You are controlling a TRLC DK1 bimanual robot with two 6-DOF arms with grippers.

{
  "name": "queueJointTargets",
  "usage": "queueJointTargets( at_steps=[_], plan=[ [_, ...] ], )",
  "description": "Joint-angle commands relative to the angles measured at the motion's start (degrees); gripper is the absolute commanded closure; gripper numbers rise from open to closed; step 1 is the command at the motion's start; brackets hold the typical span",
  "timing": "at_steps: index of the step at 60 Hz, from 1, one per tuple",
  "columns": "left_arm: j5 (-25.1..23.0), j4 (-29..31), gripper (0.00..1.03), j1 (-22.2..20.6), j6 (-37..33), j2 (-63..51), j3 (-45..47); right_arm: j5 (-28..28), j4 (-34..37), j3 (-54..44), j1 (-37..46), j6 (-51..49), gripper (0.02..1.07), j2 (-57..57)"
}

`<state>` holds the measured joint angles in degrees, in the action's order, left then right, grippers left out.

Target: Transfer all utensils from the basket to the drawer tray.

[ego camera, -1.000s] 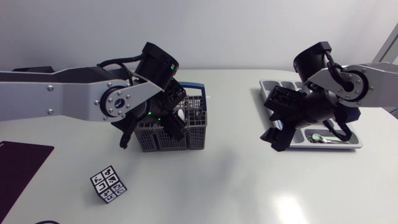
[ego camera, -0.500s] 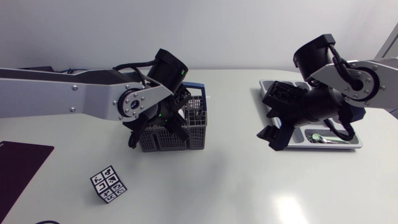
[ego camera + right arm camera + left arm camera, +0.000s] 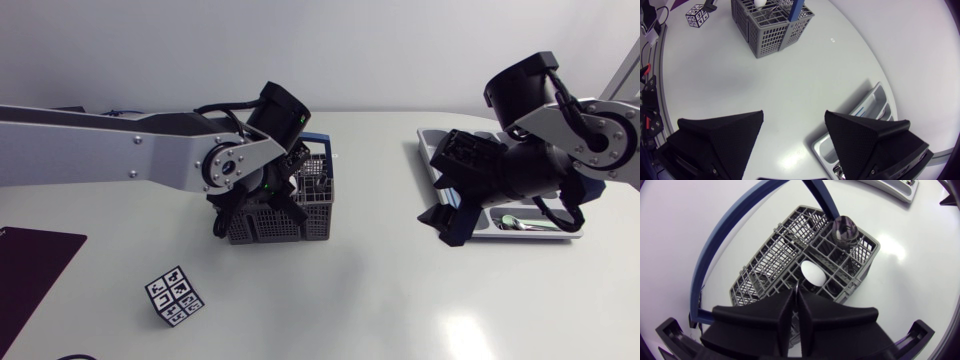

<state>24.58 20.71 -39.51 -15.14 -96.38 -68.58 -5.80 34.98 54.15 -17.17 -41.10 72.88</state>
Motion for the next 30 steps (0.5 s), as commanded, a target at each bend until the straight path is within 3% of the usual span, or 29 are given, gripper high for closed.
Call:
queueJointTargets(
  at_steps=[1, 30],
  plan=[
    [0.29, 1.26, 1.0, -0.66, 0.63, 0.49, -0.86, -0.09, 0.88, -1.5, -0.32, 0.41, 0.18, -0.9],
    [5.66, 0.91, 1.0, -2.94, -1.56, 5.94, 0.99, 0.0, 1.84, -2.65, -1.73, 0.5, 0.18, -3.71]
  ],
)
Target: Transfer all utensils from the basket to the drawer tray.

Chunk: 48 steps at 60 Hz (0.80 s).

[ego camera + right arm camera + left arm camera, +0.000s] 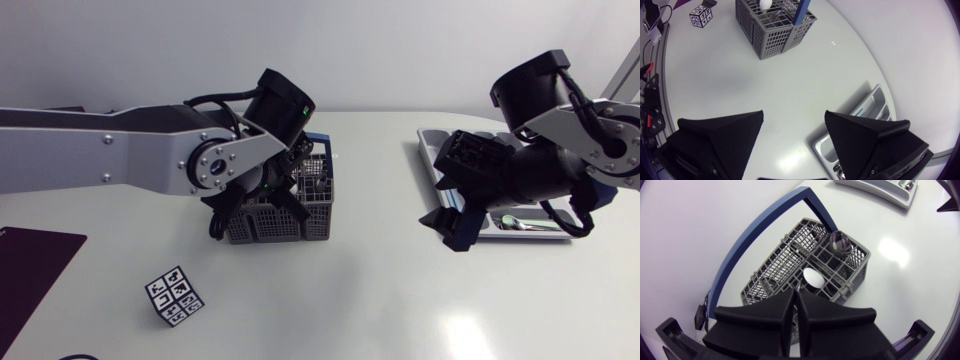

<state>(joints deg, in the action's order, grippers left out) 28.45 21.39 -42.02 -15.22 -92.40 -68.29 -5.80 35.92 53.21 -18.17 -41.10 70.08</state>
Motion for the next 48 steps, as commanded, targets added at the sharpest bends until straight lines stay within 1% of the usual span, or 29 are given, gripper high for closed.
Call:
queueJointTargets(
  at_steps=[1, 5, 7, 15, 27, 48],
  plan=[
    [2.23, 0.23, 1.0, -0.52, -1.74, 2.31, 0.7, 0.0, 1.08, -1.71, -0.72, 0.5, 0.18, -1.0],
    [3.11, 0.23, 1.0, -0.87, -2.27, 3.19, 0.7, 0.0, 1.17, -1.71, -0.81, 0.5, 0.18, -1.44],
    [4.42, 0.23, 1.0, -1.4, -3.06, 3.98, 0.79, 0.0, 1.26, -1.71, -0.99, 0.5, 0.18, -1.97],
    [7.24, 0.15, 1.0, -2.63, -4.11, 6.44, 1.58, 0.0, 1.26, -1.79, -1.6, 0.76, 0.18, -3.11],
    [9.87, -0.12, 1.0, -4.12, -5.08, 9.26, 2.9, -0.09, 1.08, -1.79, -2.66, 1.9, 0.18, -4.43],
    [9.87, -1.26, 1.0, -5.97, -5.52, 16.02, 3.17, -0.61, -0.5, -1.09, -4.06, 4.72, 0.18, -7.51]
  ],
)
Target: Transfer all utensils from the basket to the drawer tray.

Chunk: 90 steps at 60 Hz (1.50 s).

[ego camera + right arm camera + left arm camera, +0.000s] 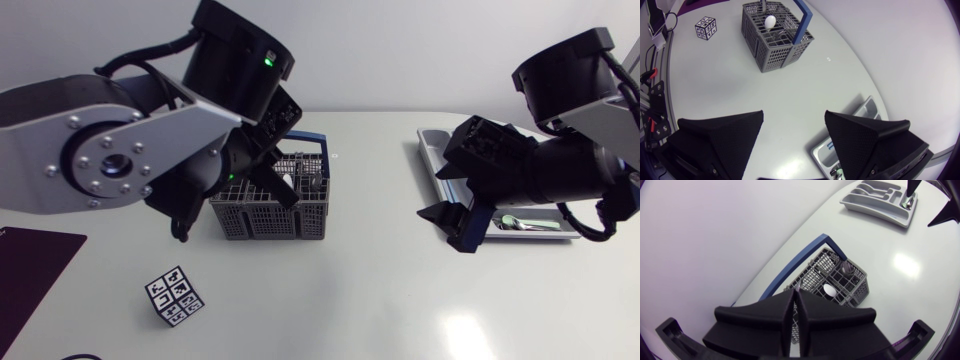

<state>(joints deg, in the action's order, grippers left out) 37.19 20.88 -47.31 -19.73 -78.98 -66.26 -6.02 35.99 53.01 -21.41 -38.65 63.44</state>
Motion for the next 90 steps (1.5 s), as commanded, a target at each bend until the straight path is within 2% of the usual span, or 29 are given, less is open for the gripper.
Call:
queueJointTargets(
  at_steps=[1, 10, 19, 24, 30, 33, 39, 43, 51, 58, 67, 75, 90],
  plan=[
    [1.04, -0.76, 1.0, -0.77, -0.93, 3.13, 1.04, -0.48, -0.66, -0.89, -0.92, 2.44, 0.18, -1.04],
    [-1.33, -0.85, 1.0, -1.12, 1.09, 6.73, 1.22, -2.33, -1.8, 0.07, -2.23, 5.43, 0.18, -2.09],
    [-8.36, -0.14, 1.0, -0.24, 7.16, 9.55, 1.13, -3.56, -3.38, 1.39, -4.34, 9.03, 0.18, -2.36],
    [-16.71, 2.58, 1.0, 1.43, 11.99, 9.63, 0.34, -4.44, -4.87, 1.92, -6.1, 11.23, 0.18, -2.36],
    [-29.02, 6.01, 1.0, 5.39, 17.7, 7.96, -1.42, -4.7, -6.72, 2.36, -8.39, 13.69, 0.19, -2.09],
    [-33.15, 6.89, 1.0, 6.97, 19.29, 7.26, -1.86, -4.7, -7.51, 2.53, -9.44, 14.57, 0.19, -1.83],
    [-44.66, 8.12, 1.0, 11.19, 25.0, 4.71, -2.65, -4.79, -8.04, 3.06, -11.2, 15.71, 0.19, -0.69],
    [-49.76, 8.56, 1.0, 13.3, 27.64, 2.95, -3.17, -4.96, -8.83, 3.06, -12.25, 16.42, 0.19, -0.16],
    [-56.7, 8.73, 1.0, 15.14, 31.06, 0.41, -3.97, -5.84, -10.41, 2.45, -13.66, 16.95, 0.19, 1.42],
    [-59.87, 9.7, 1.0, 15.32, 33.52, -1.53, -4.76, -5.84, -12.43, 1.92, -14.36, 17.03, 0.19, 4.15],
    [-61.27, 11.2, 1.0, 15.41, 35.37, -3.02, -5.46, -5.84, -14.72, 2.36, -15.59, 17.12, 0.23, 7.05],
    [-61.71, 12.87, 1.0, 15.76, 37.83, -4.08, -6.6, -5.67, -16.21, 3.41, -17.18, 17.38, 0.34, 9.77],
    [-63.03, 13.57, 1.0, 16.37, 42.05, -4.43, -7.22, -3.47, -19.02, 4.64, -19.55, 17.3, 0.63, 13.99]
  ],
)
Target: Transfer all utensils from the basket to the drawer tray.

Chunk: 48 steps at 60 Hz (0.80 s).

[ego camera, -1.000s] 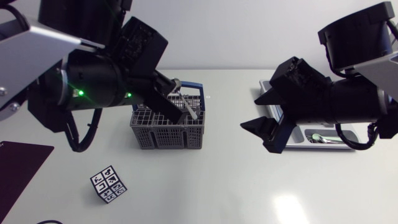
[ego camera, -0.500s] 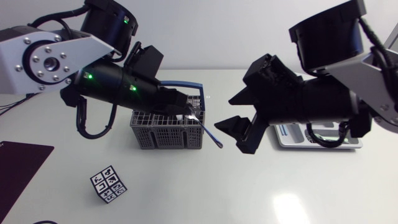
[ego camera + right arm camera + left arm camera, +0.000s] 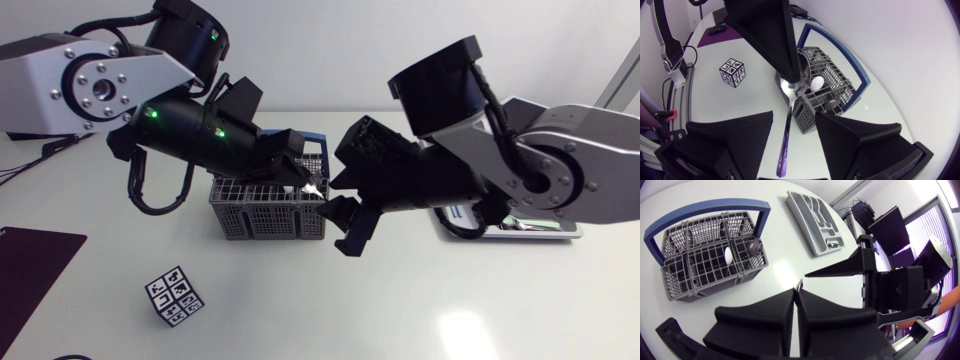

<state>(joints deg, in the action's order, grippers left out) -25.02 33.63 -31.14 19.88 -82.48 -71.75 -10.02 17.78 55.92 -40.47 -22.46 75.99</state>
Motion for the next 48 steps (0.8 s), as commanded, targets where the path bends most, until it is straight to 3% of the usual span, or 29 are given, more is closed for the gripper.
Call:
queueJointTargets(
  at_steps=[1, 18, 39, 46, 48],
  plan=[
    [-0.82, 0.83, 1.0, 0.2, 2.45, -1.02, -1.73, 0.53, -0.91, 1.82, -0.49, 1.1, 0.64, 1.53],
    [-0.82, 0.91, 1.0, 0.02, 2.45, -1.63, -1.73, -0.35, 0.59, 4.37, -0.31, 0.31, 0.98, 3.99],
    [-0.82, 0.83, 1.0, 0.02, 2.18, -0.76, -1.64, -2.37, 3.4, 5.08, -0.23, -0.13, 1.02, 4.96],
    [-0.82, 0.47, 0.81, 0.11, 2.45, 0.04, -1.91, -3.16, 3.93, 4.72, -0.14, -0.04, 1.02, 4.7],
    [-0.82, 0.39, 0.67, 0.11, 2.53, 0.3, -2.17, -3.51, 4.28, 4.72, -0.14, -0.04, 1.02, 4.61]
  ],
)
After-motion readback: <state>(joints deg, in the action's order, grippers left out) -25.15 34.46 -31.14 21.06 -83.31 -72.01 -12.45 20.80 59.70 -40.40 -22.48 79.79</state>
